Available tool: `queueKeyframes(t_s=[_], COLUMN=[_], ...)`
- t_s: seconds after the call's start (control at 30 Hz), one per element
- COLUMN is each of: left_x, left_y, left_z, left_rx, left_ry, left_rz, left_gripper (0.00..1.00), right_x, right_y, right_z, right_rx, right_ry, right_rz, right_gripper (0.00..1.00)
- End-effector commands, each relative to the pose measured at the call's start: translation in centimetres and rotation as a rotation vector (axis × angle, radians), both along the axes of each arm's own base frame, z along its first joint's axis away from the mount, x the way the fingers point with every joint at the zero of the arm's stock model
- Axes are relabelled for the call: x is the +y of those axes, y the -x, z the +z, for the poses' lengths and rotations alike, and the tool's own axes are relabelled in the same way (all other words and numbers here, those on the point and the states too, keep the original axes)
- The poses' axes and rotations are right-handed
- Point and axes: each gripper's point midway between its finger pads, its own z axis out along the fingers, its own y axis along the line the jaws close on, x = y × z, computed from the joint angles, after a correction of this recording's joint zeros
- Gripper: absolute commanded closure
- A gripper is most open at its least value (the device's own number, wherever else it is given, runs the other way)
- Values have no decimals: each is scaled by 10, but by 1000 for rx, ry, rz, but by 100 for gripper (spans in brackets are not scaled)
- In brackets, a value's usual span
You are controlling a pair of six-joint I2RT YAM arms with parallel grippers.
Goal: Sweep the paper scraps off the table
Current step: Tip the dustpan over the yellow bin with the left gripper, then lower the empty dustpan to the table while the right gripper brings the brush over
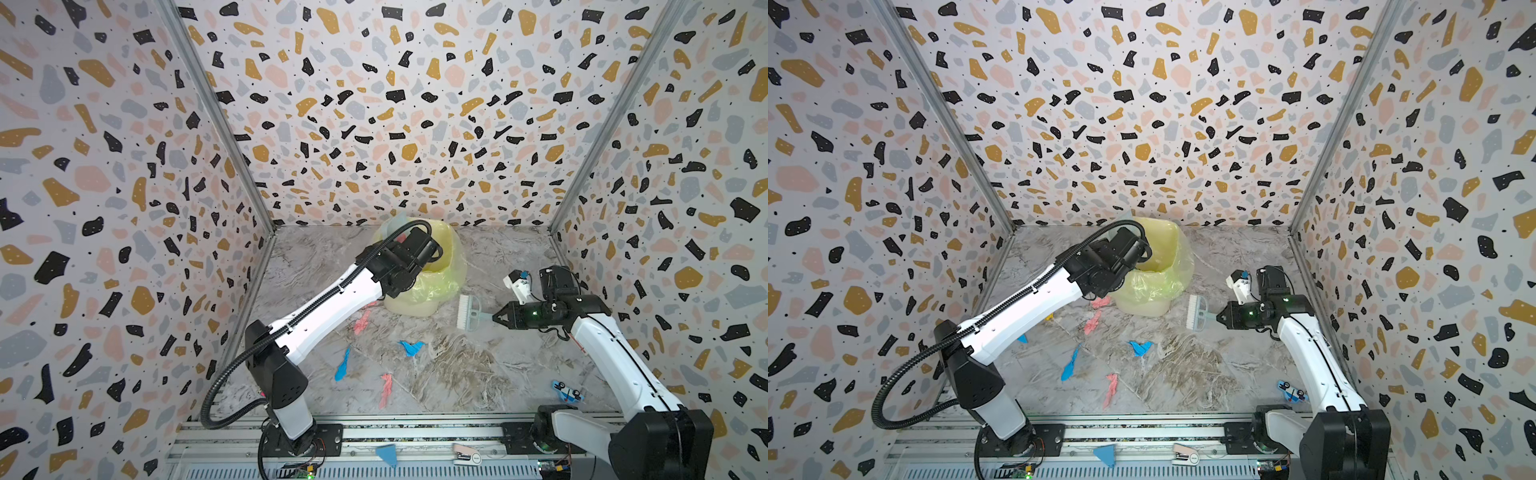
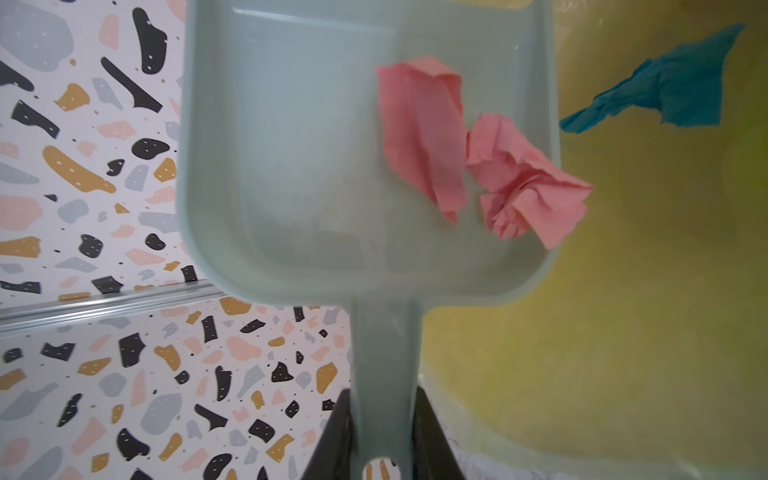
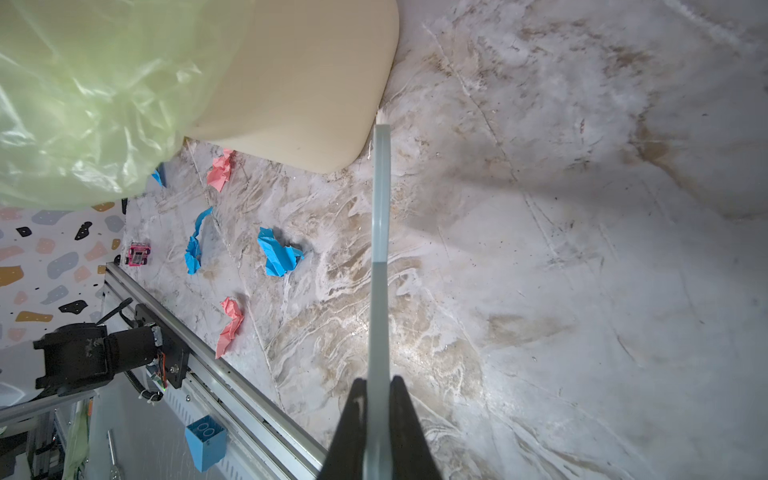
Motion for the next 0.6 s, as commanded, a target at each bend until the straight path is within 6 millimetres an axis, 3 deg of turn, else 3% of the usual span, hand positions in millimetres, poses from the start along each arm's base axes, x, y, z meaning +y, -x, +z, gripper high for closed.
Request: queueKeyframes(t_s=[0.0,0.17,0.3,0.43,0.57], left_x=[8,9,6,0,-12], left_y=[3,4,2,1,2], left_z=[21,17,30,38,56], left_rx=[-95,-114,-147,-160,-167], left_ry=[-91,-153,-124,-74,90], left_rz=[11,13,10,0,-19], left_gripper=[92,91,91,90,89], right_x=[4,5,5,6,6], right_y=[7,6,6,10,20], right_z=[-2,-3,0,0,0], right_rx=[21,26,17,11,20], right_ry=[-4,-3,-5,-17,-30], right_rz=[28,33,30,20,15], right_gripper=[100,100,100,100,100])
